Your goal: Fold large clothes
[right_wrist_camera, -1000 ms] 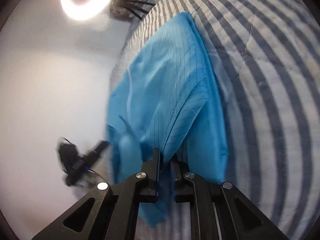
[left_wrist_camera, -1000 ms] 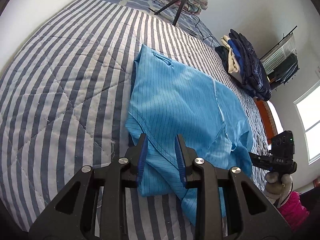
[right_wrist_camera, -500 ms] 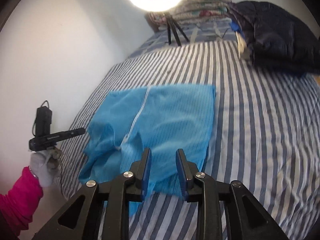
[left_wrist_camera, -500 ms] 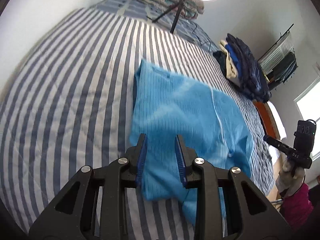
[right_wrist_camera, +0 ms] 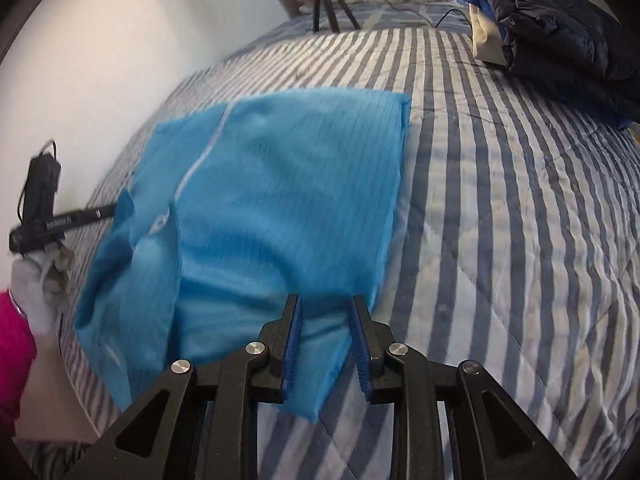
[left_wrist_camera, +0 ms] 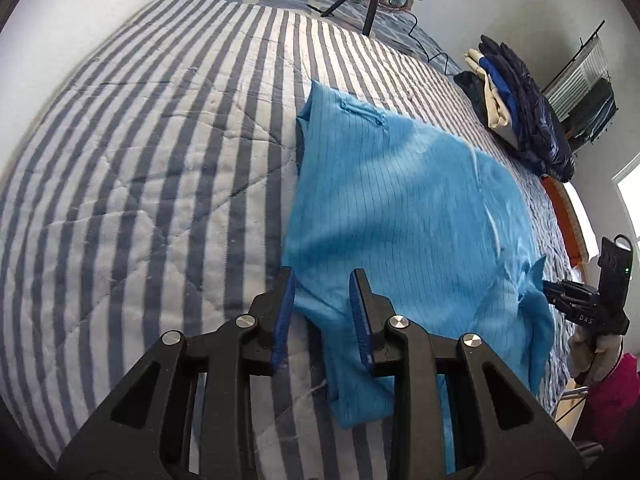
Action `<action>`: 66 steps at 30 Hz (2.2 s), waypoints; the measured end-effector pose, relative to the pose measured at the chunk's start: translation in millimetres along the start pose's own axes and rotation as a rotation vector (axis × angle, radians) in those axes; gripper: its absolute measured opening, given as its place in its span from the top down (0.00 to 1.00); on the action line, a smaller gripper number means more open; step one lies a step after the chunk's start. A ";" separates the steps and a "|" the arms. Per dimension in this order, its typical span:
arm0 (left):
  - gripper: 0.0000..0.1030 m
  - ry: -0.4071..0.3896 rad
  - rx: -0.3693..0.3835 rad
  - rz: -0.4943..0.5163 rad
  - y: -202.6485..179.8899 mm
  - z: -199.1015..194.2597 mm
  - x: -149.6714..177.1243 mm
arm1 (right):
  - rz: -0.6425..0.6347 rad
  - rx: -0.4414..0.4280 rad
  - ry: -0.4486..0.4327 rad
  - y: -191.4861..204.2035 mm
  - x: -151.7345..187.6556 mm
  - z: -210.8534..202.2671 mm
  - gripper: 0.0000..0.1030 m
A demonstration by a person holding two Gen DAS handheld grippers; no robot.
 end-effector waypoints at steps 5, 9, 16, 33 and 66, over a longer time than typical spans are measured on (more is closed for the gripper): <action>0.31 -0.019 0.099 -0.163 25.9 -22.9 -9.6 | 0.045 -0.046 -0.072 -18.5 -13.3 -32.7 0.64; 0.30 0.009 0.221 -0.359 46.3 -15.2 -16.4 | 0.090 -0.067 -0.134 -36.9 -30.2 -30.2 0.32; 0.30 0.065 0.318 -0.516 72.6 14.0 -21.7 | 0.285 -0.174 -0.096 -71.1 -34.7 0.7 0.31; 0.38 0.088 0.305 -0.351 25.3 57.4 -37.9 | 0.434 -0.420 -0.101 -51.1 -53.7 48.1 0.43; 0.92 -0.066 0.183 -0.083 -107.9 -13.8 -64.8 | -0.010 -0.063 -0.146 62.5 -94.7 -61.3 0.96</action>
Point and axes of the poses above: each gripper's, at about its wrist camera, not at the fingertips, and z roughly the way its jaws point, y to its left, x to its underside, the point moved 4 cm from there along z, roughly the way its jaws point, and after that the axes turned 15 degrees about -y, right-handed, at the moved point
